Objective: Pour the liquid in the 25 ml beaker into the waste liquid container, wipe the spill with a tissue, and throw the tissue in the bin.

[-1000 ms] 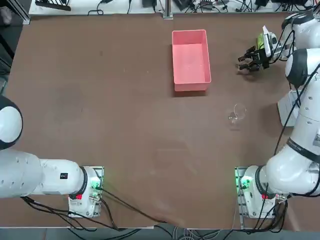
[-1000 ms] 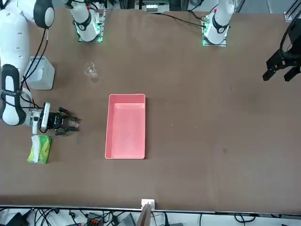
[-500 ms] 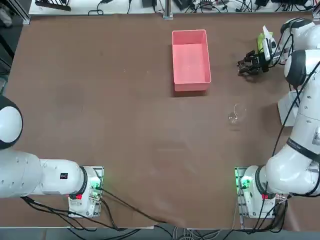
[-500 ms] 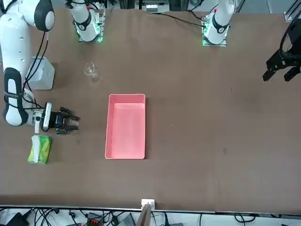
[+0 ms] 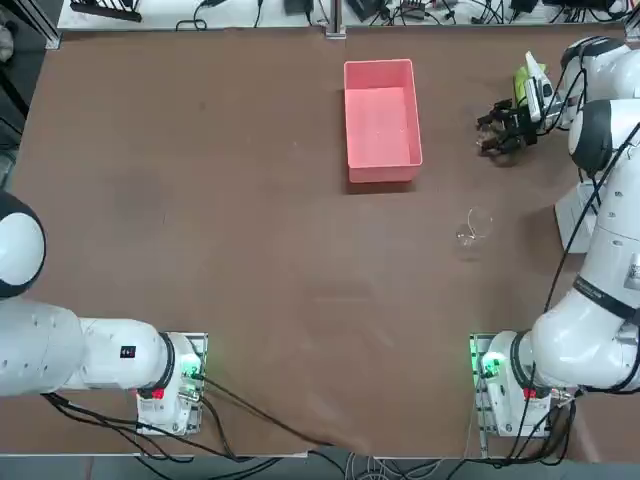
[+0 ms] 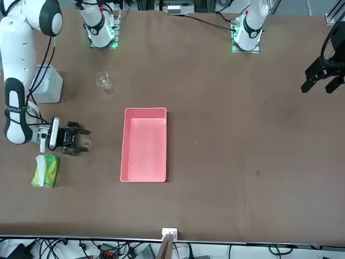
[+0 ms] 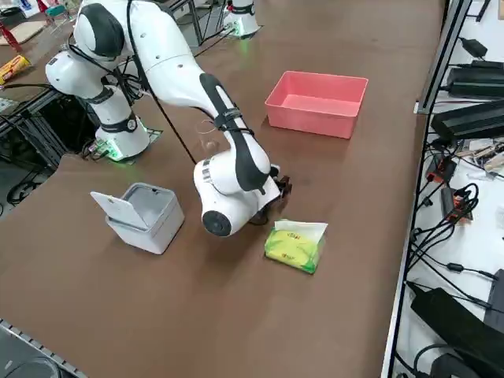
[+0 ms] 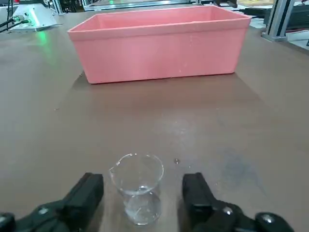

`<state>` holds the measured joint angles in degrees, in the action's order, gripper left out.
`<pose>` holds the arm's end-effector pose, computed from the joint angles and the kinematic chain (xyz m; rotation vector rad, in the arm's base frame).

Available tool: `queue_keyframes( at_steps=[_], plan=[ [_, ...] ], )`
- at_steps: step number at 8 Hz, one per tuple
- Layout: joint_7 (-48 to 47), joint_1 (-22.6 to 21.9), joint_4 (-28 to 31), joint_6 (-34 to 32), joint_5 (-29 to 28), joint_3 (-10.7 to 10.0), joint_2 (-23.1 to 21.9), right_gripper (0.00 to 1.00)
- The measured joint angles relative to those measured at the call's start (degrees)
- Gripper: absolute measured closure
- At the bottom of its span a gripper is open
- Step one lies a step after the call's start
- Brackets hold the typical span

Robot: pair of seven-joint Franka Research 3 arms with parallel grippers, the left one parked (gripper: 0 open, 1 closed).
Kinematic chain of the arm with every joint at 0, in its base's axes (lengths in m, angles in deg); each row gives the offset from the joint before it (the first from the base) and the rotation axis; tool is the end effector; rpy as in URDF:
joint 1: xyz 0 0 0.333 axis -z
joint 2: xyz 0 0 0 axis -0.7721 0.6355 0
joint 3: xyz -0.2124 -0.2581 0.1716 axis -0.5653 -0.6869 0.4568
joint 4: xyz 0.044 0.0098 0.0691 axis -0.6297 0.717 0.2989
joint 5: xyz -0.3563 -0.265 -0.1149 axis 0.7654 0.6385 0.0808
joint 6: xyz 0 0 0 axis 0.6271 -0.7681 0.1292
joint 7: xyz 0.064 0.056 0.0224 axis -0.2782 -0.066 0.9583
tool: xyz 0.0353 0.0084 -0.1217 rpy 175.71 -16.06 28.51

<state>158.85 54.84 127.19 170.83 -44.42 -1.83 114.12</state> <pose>0.6752 -0.1708 0.0820 -1.6099 -1.5167 -0.8944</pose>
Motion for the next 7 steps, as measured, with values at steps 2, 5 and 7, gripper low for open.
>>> queue_keyframes(
  at_steps=[2, 5, 7],
  plan=[
    [0.0, 0.09, -0.02, -0.02, -0.05, 0.0, 0.0, 0.0],
    [0.02, 2.35, -0.56, 0.0, 0.8, -0.34, -0.45, 0.0],
    [0.09, 5.92, -0.75, -0.04, 4.71, -0.65, -2.38, 0.0]
  ],
)
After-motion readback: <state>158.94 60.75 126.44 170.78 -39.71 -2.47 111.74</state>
